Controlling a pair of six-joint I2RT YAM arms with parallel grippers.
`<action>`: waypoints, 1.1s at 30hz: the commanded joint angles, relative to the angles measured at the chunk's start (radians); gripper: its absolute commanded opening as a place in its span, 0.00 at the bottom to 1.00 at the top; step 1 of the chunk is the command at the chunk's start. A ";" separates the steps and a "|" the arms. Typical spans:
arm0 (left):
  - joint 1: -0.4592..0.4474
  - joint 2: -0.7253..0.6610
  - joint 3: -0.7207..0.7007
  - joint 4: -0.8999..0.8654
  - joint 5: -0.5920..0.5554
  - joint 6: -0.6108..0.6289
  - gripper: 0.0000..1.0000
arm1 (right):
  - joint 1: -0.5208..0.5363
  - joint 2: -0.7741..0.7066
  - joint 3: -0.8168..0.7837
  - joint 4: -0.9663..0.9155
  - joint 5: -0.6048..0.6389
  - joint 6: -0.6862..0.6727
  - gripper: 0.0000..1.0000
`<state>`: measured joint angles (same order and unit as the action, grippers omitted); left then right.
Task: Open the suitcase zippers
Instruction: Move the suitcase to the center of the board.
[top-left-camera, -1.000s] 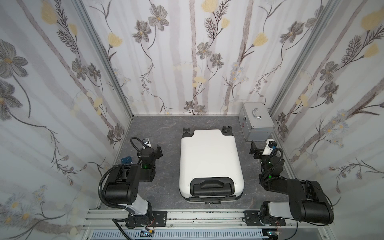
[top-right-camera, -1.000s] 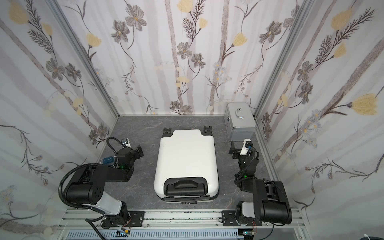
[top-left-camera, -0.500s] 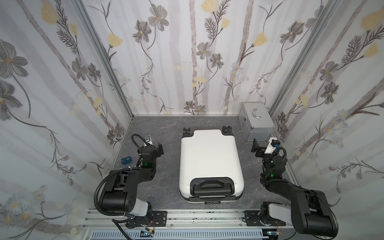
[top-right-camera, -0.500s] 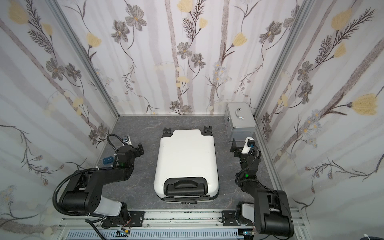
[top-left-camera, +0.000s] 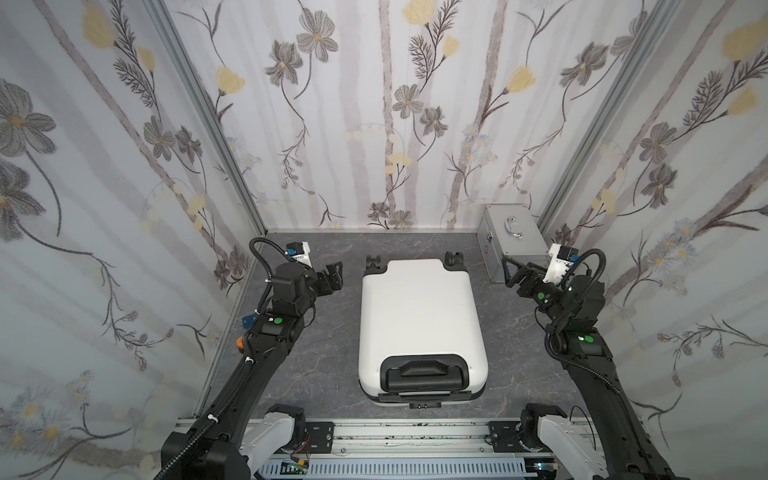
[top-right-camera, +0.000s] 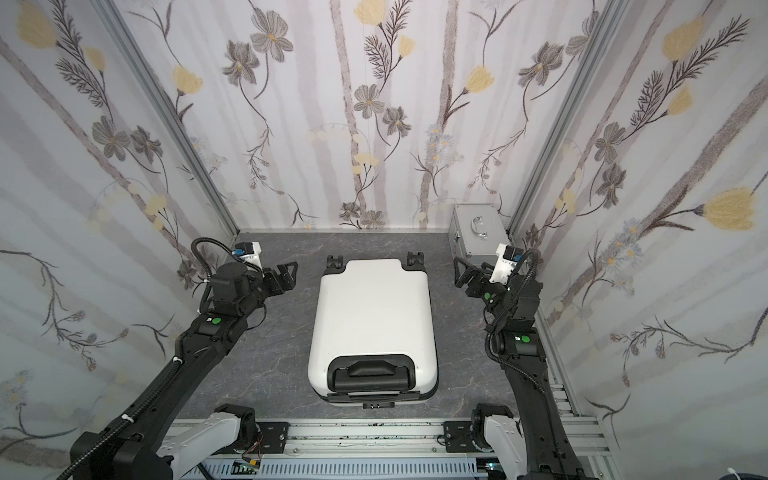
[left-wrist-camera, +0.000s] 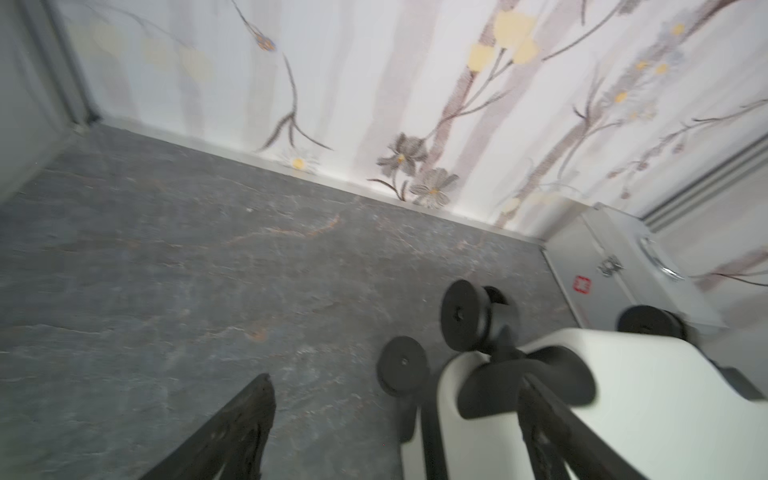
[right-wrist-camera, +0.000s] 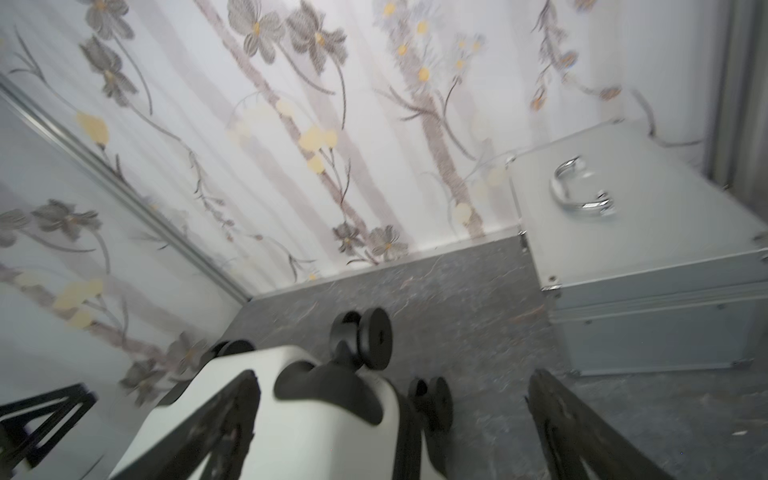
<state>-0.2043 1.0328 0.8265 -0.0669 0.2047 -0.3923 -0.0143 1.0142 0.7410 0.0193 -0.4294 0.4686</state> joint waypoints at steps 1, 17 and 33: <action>-0.020 -0.018 0.007 -0.202 0.301 -0.173 0.92 | 0.072 -0.028 0.045 -0.303 -0.119 0.066 0.98; -0.169 0.007 -0.080 -0.199 0.421 -0.243 0.91 | 0.358 -0.023 -0.079 -0.224 -0.054 0.250 0.93; -0.195 0.190 -0.029 -0.040 0.223 -0.239 0.92 | 0.373 0.430 0.199 0.115 -0.192 0.155 0.92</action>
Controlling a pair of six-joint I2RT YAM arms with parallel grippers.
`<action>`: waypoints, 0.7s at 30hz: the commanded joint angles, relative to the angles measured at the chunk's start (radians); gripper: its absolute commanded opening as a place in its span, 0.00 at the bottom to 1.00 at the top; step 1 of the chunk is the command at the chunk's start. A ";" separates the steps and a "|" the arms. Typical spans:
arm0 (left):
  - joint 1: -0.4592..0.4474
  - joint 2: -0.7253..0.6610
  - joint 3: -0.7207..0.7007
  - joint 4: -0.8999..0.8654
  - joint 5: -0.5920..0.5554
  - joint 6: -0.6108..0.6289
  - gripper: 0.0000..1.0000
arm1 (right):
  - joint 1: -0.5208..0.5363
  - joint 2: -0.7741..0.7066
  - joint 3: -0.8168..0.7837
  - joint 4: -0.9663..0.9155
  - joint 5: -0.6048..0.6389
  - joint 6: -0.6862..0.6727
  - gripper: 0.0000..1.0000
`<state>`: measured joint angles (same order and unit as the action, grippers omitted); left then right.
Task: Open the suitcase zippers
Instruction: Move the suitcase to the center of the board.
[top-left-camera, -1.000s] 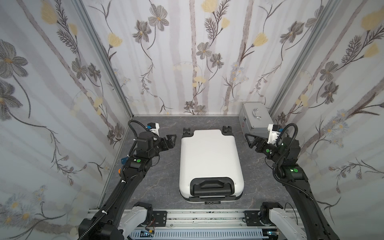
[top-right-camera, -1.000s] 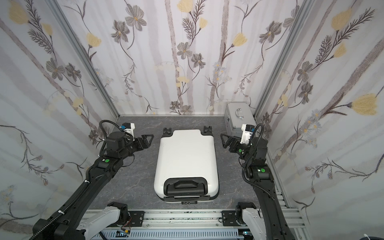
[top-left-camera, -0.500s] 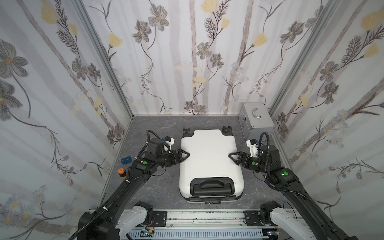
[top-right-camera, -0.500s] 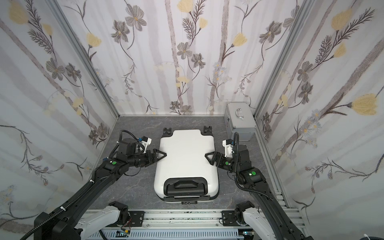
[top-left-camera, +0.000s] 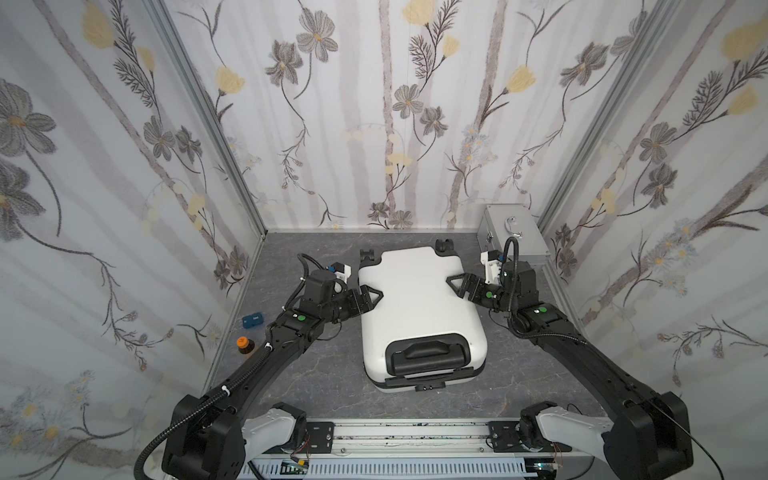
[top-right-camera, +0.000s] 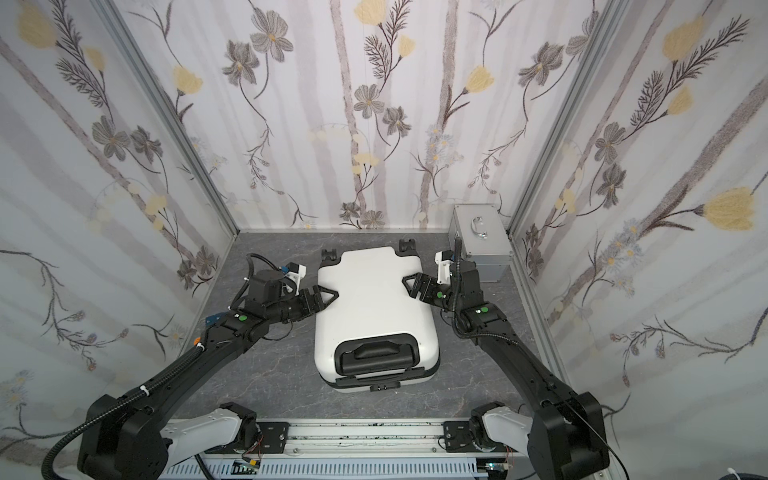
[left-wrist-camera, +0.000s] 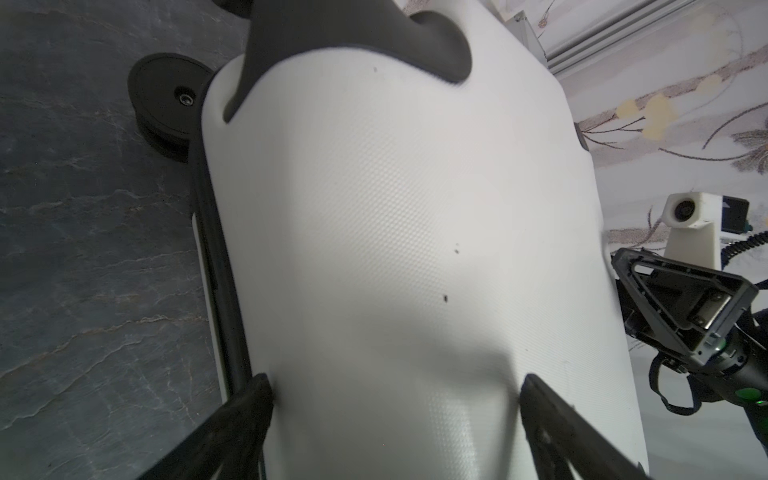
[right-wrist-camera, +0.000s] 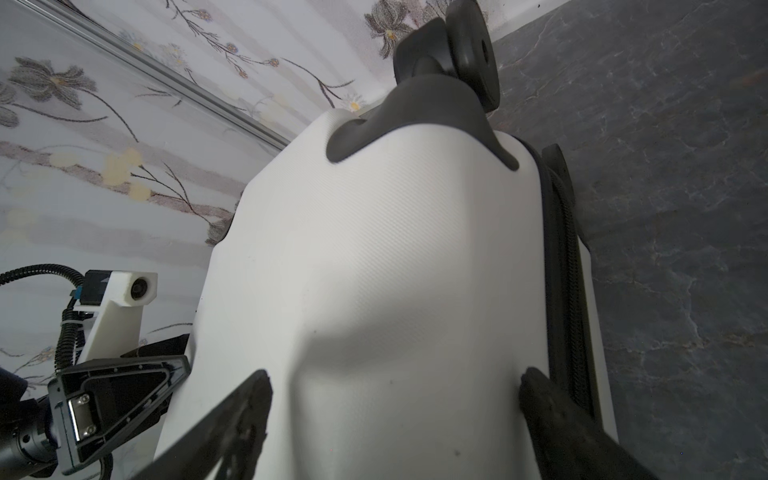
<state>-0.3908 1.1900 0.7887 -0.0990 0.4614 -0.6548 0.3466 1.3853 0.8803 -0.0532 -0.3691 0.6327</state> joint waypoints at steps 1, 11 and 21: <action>-0.008 0.051 0.018 0.002 -0.048 0.029 0.92 | 0.011 0.101 0.100 0.197 -0.262 -0.021 0.92; 0.057 0.265 0.171 0.032 -0.147 0.117 0.93 | -0.047 0.399 0.420 0.202 -0.247 -0.080 0.93; 0.122 0.077 0.208 -0.155 -0.189 0.304 0.93 | -0.077 0.110 0.323 0.087 -0.125 -0.359 0.93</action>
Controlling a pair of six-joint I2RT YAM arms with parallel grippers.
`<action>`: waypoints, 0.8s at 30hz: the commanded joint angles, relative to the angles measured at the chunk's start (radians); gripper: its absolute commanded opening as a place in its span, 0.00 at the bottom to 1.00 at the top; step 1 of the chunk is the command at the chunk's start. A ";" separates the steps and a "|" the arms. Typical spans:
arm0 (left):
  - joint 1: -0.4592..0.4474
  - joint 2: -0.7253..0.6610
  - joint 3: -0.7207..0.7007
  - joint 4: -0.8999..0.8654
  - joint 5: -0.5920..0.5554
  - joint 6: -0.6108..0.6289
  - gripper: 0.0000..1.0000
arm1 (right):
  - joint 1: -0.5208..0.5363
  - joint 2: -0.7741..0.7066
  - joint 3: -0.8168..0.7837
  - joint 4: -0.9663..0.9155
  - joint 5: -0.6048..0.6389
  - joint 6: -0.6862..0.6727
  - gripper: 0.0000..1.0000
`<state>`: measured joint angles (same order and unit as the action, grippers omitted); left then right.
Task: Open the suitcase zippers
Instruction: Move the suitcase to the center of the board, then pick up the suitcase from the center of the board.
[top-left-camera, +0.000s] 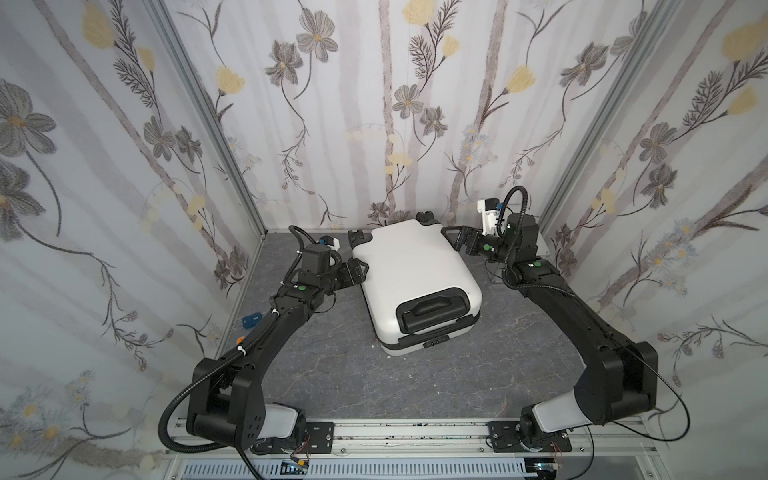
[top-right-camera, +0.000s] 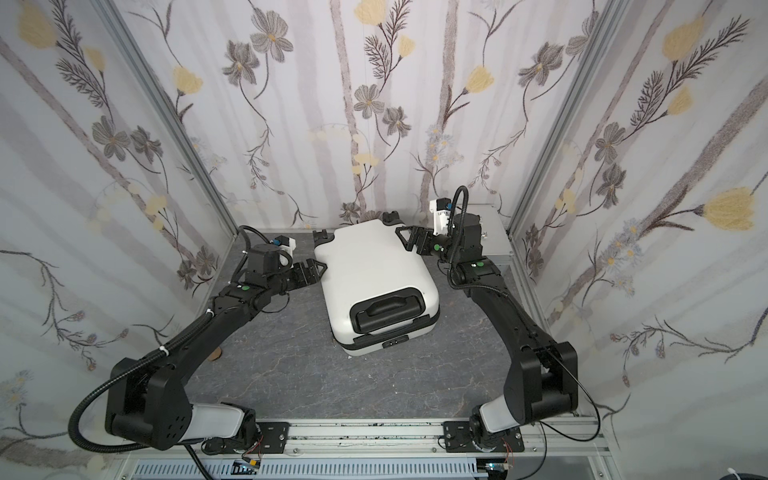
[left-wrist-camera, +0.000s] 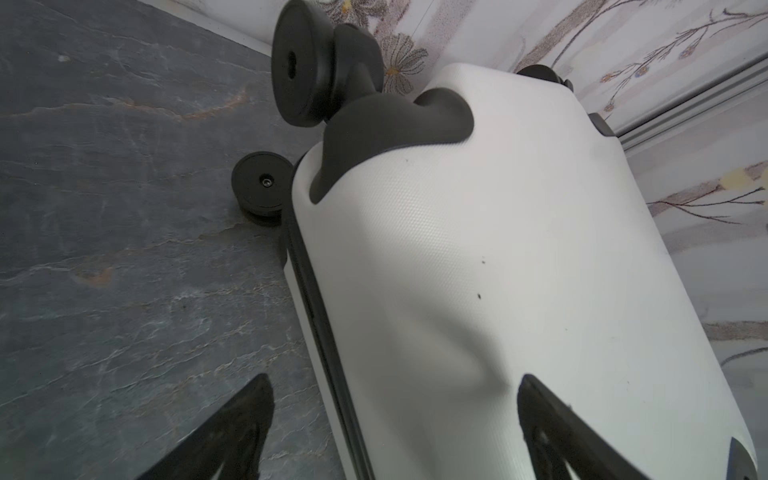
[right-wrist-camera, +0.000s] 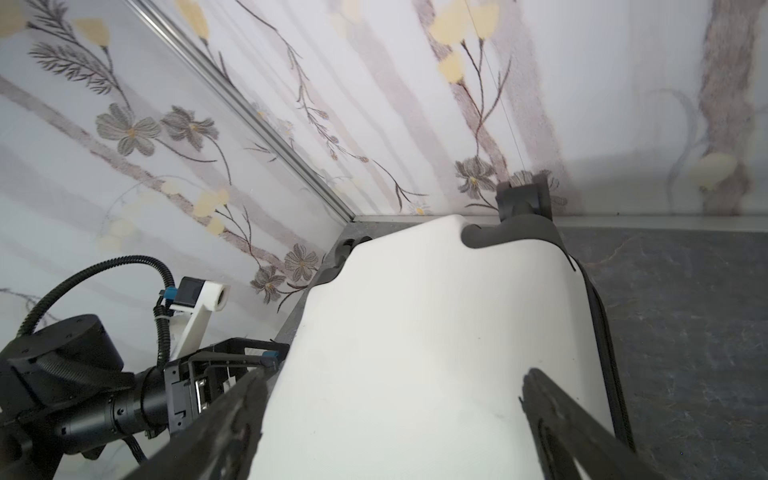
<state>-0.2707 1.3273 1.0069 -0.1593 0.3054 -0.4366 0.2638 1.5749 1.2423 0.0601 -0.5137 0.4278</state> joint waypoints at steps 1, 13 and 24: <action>0.002 -0.097 -0.027 -0.103 -0.038 0.092 0.93 | 0.014 -0.120 -0.060 -0.050 0.020 -0.208 0.92; 0.002 -0.406 -0.285 -0.053 -0.044 0.099 0.94 | 0.305 -0.503 -0.211 -0.468 0.033 -0.994 0.80; 0.001 -0.442 -0.361 0.029 -0.029 0.108 0.93 | 0.479 -0.251 0.045 -0.897 0.306 -1.298 0.69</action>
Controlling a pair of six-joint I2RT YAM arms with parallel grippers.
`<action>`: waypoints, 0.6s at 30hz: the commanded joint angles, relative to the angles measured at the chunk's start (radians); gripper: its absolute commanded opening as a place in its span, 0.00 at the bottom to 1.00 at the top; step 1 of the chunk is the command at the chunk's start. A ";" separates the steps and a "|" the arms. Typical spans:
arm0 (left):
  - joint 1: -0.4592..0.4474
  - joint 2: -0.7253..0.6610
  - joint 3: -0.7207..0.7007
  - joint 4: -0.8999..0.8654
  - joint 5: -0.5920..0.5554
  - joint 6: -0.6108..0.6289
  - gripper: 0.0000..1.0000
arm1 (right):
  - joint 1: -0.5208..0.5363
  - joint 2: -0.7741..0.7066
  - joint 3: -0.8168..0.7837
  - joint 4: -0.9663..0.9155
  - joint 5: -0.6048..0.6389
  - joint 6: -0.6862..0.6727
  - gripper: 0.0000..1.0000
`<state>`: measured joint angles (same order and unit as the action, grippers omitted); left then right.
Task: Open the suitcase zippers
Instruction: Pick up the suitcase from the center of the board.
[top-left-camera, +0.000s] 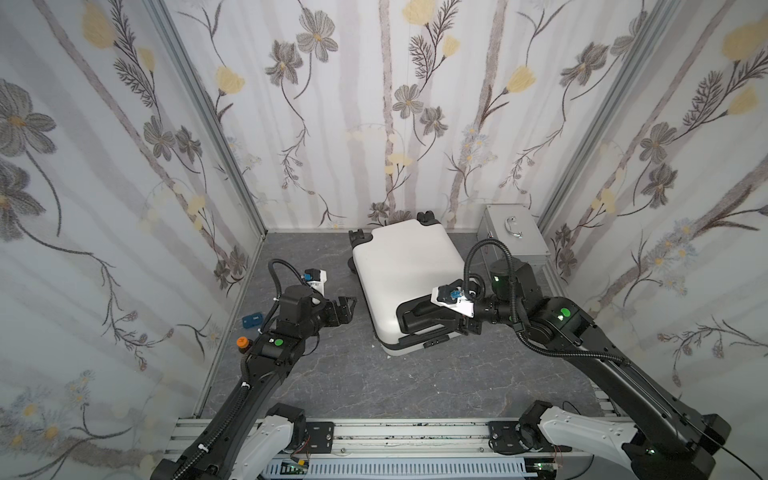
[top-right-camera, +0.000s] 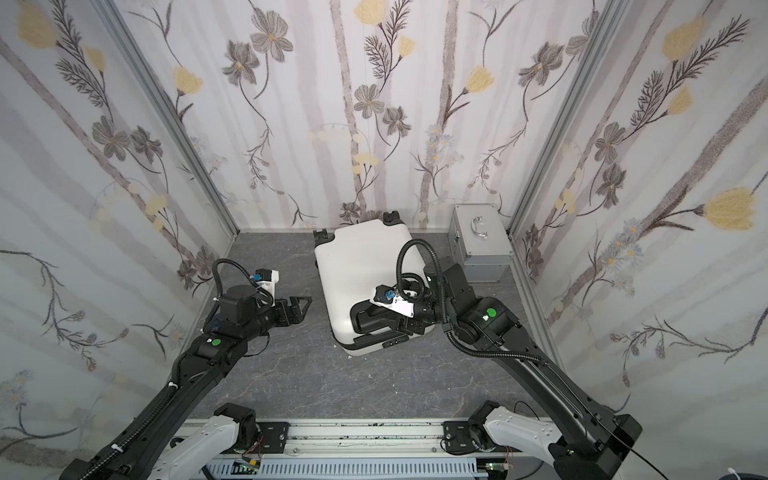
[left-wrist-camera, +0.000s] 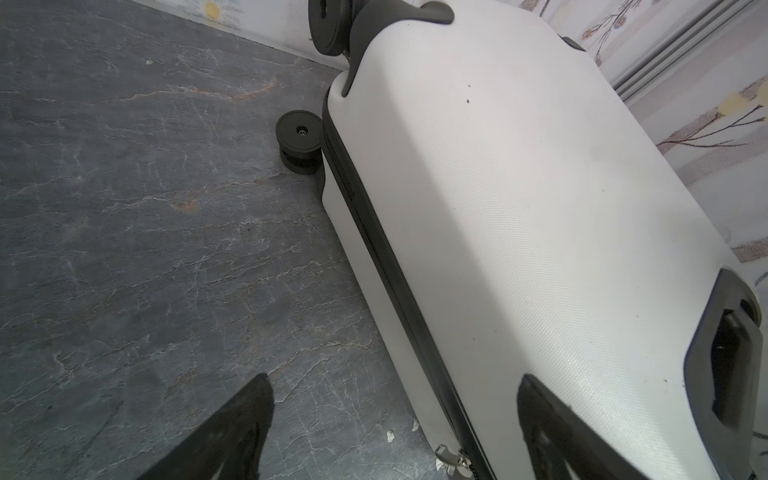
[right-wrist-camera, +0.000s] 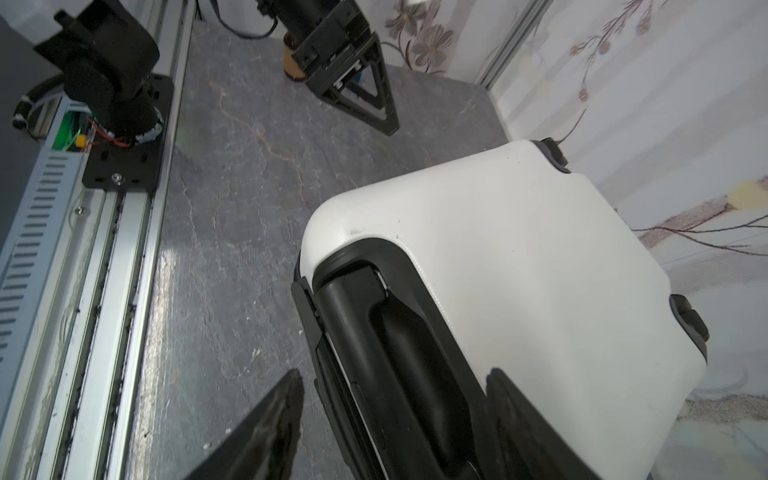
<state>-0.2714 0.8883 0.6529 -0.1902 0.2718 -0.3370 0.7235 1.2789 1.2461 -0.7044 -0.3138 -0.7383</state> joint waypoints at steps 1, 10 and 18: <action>0.001 -0.003 -0.006 0.058 0.005 0.009 0.93 | 0.026 0.057 0.053 -0.143 0.124 -0.149 0.69; 0.000 -0.008 -0.004 0.055 -0.001 0.021 0.93 | 0.041 0.143 0.125 -0.173 0.181 -0.282 0.65; -0.005 -0.021 -0.007 0.059 0.002 0.039 0.92 | 0.042 0.203 0.139 -0.252 0.179 -0.371 0.57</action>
<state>-0.2745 0.8742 0.6483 -0.1669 0.2741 -0.3168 0.7647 1.4700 1.3827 -0.9276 -0.1329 -1.0508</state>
